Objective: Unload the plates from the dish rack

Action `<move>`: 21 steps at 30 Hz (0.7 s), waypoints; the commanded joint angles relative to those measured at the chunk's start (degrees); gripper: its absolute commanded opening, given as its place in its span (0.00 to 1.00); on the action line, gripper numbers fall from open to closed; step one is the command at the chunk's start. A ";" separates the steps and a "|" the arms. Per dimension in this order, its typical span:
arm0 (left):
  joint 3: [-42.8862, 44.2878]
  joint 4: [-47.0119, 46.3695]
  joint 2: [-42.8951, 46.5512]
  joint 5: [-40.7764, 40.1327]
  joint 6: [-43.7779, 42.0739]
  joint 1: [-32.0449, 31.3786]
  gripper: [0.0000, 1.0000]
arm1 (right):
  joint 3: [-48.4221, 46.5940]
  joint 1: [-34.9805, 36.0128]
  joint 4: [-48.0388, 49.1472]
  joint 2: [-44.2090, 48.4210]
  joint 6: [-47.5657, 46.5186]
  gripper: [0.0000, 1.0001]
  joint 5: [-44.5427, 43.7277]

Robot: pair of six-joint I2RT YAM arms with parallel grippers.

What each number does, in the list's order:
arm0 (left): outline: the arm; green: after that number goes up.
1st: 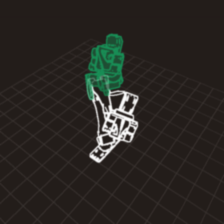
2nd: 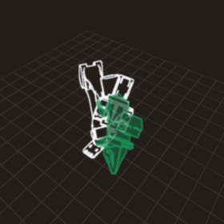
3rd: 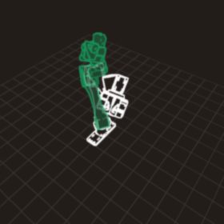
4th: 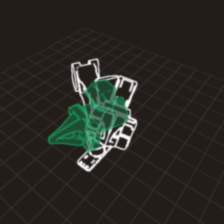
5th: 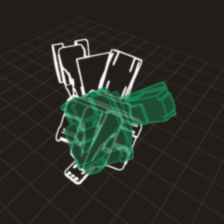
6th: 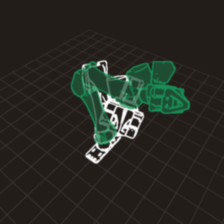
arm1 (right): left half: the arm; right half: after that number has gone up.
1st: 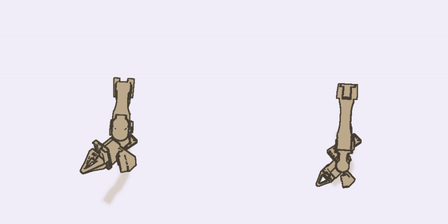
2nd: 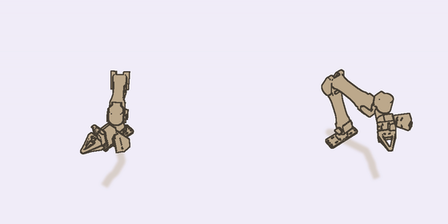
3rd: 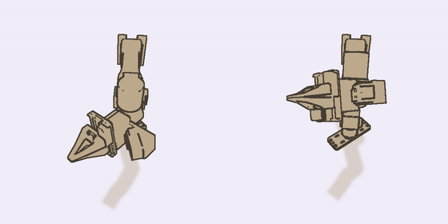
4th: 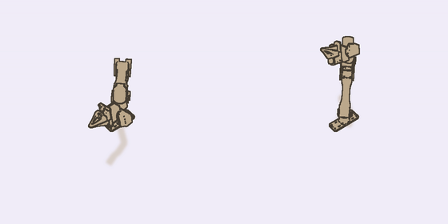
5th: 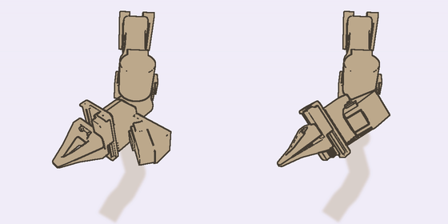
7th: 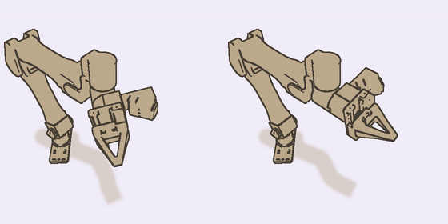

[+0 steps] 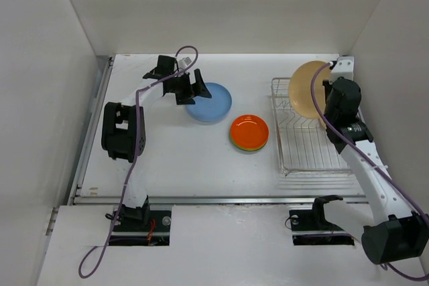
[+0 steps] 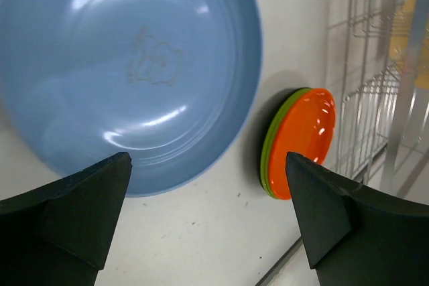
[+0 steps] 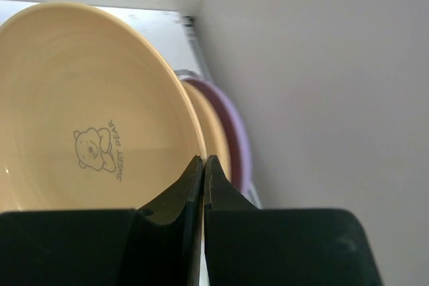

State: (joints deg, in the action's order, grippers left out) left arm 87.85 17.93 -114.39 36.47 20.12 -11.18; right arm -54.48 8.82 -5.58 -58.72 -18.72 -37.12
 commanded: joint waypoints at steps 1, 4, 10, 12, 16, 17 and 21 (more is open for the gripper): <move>-1.27 -4.83 6.28 10.45 -2.63 -2.87 0.99 | -4.05 0.76 -3.11 2.38 7.02 0.00 11.53; -1.90 -6.07 7.95 13.72 -4.20 -5.68 0.99 | -5.19 0.76 -6.10 2.38 9.22 0.00 20.14; -2.42 -6.60 10.50 15.65 -7.19 -10.96 0.99 | -6.87 2.69 -9.01 1.06 12.39 0.00 31.41; -2.42 -6.60 11.11 15.65 -7.90 -13.33 0.99 | -6.87 3.49 -9.53 0.36 12.39 0.00 32.29; -2.42 -6.60 11.64 14.34 -8.96 -16.59 0.98 | -7.40 5.59 -9.53 -0.26 12.39 0.00 34.13; -2.42 -6.07 11.64 13.81 -8.96 -17.12 0.98 | -7.40 5.59 -9.53 -0.87 12.39 0.00 34.14; -2.42 -5.45 11.12 12.49 -9.48 -18.88 0.94 | -7.40 6.91 -9.53 -1.39 12.92 0.00 36.41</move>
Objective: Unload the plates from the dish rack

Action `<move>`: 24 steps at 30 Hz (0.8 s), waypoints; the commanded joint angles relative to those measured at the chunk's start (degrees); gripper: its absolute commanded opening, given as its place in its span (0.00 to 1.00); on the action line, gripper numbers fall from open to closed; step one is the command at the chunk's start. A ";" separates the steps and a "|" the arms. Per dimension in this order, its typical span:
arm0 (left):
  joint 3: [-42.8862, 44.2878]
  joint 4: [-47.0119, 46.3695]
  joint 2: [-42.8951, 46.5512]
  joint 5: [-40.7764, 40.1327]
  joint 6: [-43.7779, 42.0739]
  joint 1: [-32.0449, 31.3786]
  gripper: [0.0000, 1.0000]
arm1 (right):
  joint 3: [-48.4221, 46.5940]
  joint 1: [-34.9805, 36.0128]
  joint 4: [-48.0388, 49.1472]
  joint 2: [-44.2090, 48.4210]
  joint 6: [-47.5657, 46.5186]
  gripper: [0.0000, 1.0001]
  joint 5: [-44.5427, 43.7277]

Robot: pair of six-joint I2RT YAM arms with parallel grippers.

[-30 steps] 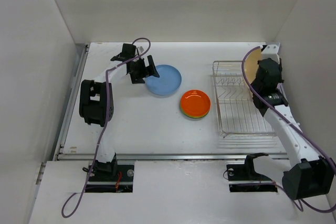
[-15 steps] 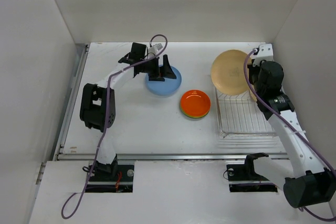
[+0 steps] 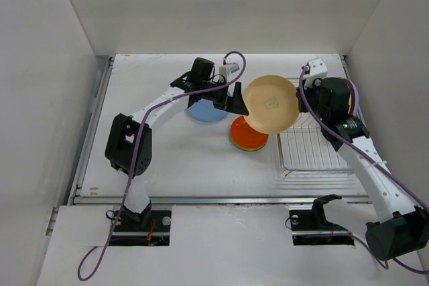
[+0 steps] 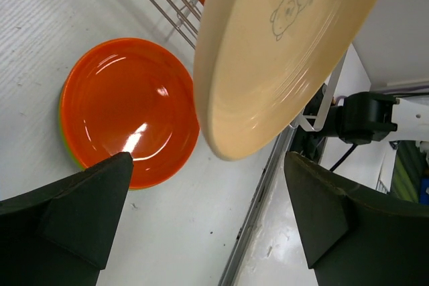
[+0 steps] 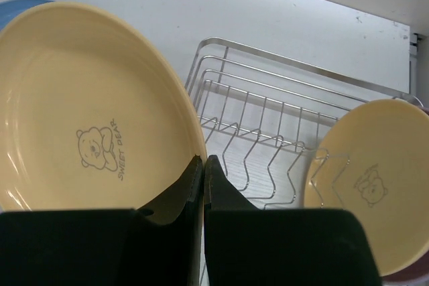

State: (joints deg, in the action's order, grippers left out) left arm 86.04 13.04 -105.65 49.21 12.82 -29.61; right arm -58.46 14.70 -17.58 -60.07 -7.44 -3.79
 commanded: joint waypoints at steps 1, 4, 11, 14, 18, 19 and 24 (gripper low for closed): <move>-0.61 -0.56 2.37 -0.26 -2.18 -1.06 0.94 | -3.42 1.03 2.47 -0.04 1.64 0.00 4.13; -0.61 -0.03 1.24 -1.75 -2.71 -1.60 0.82 | -3.42 1.03 1.94 -0.04 1.64 0.00 6.33; 0.44 1.11 0.18 -3.68 -2.71 -1.60 0.12 | -3.42 1.03 0.88 0.48 1.64 0.00 11.78; 0.44 1.11 0.18 -3.68 -2.71 -1.60 0.00 | -3.42 1.03 0.36 0.48 1.64 0.00 12.49; 0.44 1.11 0.18 -3.68 -2.71 -1.60 0.00 | -3.95 1.03 -0.34 -0.04 1.64 0.09 14.68; 0.44 1.11 0.18 -3.68 -2.71 -1.60 0.00 | -3.95 1.03 -0.35 -0.04 1.64 0.27 14.69; 1.49 2.87 0.70 -13.07 -1.49 -0.99 0.00 | -3.42 1.03 1.49 0.21 1.64 1.00 9.52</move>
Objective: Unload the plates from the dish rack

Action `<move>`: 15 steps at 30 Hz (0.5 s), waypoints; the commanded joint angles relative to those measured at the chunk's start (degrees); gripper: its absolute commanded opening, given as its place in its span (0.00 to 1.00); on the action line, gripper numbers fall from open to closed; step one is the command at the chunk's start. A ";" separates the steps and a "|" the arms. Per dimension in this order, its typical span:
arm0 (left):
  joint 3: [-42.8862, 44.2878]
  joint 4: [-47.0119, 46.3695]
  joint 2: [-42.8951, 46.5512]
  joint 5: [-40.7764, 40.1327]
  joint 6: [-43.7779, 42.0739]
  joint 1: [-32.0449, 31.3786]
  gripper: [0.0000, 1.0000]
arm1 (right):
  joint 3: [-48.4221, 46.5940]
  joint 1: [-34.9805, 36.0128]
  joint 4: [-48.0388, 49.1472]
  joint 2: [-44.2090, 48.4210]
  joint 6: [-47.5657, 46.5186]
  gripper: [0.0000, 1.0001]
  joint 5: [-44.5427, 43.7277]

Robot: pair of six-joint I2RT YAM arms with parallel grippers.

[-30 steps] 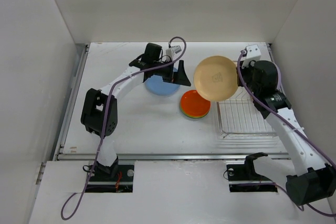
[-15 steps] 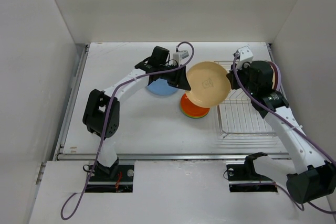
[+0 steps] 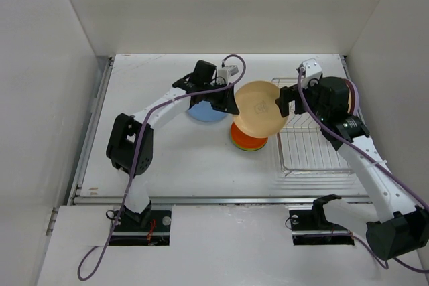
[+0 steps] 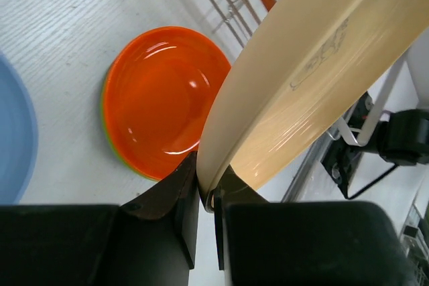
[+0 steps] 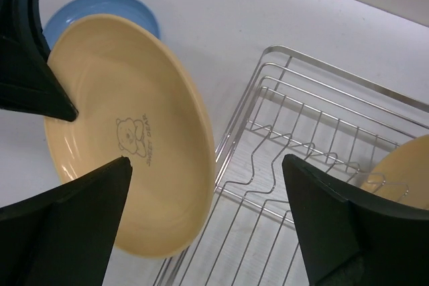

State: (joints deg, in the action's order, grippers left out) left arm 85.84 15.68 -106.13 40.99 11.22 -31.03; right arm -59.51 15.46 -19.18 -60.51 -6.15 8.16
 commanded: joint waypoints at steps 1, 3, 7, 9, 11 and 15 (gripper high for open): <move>1.70 0.23 1.18 -6.52 0.98 2.53 0.00 | -1.50 0.27 3.97 1.53 0.87 1.00 -4.02; 1.70 0.23 1.18 -12.06 4.05 5.26 0.00 | -0.62 0.27 6.16 2.59 0.88 1.00 -8.41; 1.70 0.75 -0.04 -17.69 8.89 13.70 0.00 | 0.44 0.27 8.89 3.90 1.58 1.00 -16.50; 1.70 0.75 -1.45 -18.48 9.95 17.92 0.00 | 1.06 0.27 9.51 3.91 1.58 1.00 -20.44; 2.48 1.45 -3.38 -20.16 9.96 19.60 0.00 | 1.06 0.27 10.21 3.91 1.58 1.00 -22.13; 4.51 4.35 -7.60 -23.85 9.96 20.65 0.00 | 1.59 0.27 10.21 3.91 1.58 1.00 -23.02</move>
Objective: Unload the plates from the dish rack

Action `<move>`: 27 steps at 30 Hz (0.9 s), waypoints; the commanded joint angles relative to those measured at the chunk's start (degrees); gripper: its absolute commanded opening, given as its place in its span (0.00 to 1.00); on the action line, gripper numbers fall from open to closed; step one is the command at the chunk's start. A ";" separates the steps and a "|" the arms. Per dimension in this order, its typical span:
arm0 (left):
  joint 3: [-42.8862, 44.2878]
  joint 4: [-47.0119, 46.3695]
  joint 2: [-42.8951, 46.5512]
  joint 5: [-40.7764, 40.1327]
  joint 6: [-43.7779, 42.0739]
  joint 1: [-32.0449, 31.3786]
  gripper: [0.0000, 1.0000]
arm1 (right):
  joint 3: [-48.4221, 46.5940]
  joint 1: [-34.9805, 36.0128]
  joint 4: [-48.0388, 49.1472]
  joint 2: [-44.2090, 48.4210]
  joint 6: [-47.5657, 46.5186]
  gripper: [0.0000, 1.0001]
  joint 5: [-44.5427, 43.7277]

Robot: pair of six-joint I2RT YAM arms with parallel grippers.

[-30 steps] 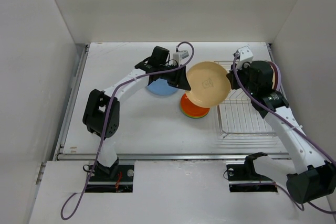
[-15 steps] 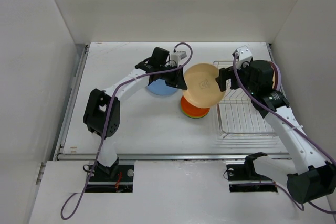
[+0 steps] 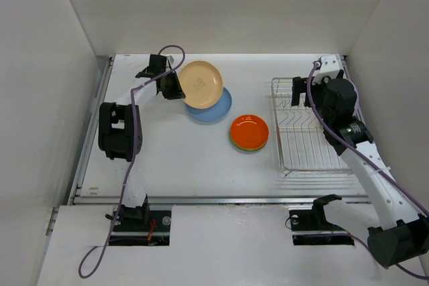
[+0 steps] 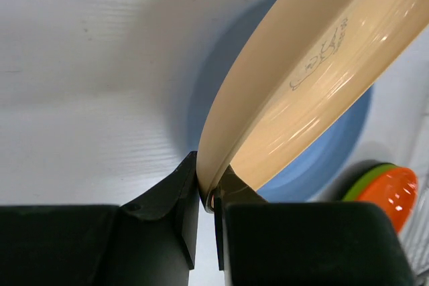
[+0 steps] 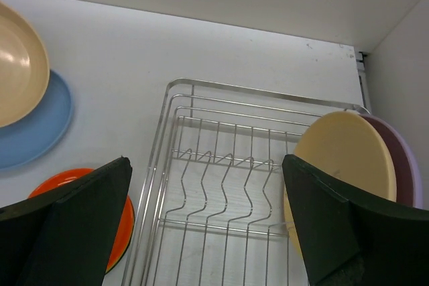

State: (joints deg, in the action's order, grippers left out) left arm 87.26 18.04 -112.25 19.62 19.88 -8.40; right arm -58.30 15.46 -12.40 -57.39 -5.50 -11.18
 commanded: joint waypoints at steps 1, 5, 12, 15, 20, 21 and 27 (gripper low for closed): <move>3.87 2.00 -2.27 -3.17 0.78 -1.97 0.00 | 0.38 0.27 3.44 0.78 0.93 1.00 -4.28; 4.58 3.23 -4.30 -3.18 0.78 -1.97 0.00 | 0.38 0.27 3.44 0.26 0.40 1.00 -4.82; 5.11 4.37 -5.97 -3.18 0.25 -1.97 0.35 | 0.38 0.27 3.97 -0.27 -0.65 1.00 -8.58; 5.11 4.37 -5.97 -3.18 0.25 -1.97 0.55 | 0.91 0.27 5.02 -0.97 -2.32 1.00 -13.40; 5.11 4.90 -5.27 -3.71 0.25 -1.97 0.82 | 2.14 0.27 8.97 -4.91 -8.37 1.00 -26.22; 5.11 4.90 -5.26 -3.71 0.25 -1.97 0.82 | 2.14 0.27 9.67 -5.71 -8.39 1.00 -26.26; 5.03 4.38 1.48 -2.84 0.78 -1.97 0.90 | 2.76 -2.53 11.17 -8.96 -12.60 0.80 -32.77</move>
State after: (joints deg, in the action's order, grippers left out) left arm 90.59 22.68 -118.32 16.38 20.47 -10.39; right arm -55.22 14.70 -5.58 -66.32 -15.27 -37.87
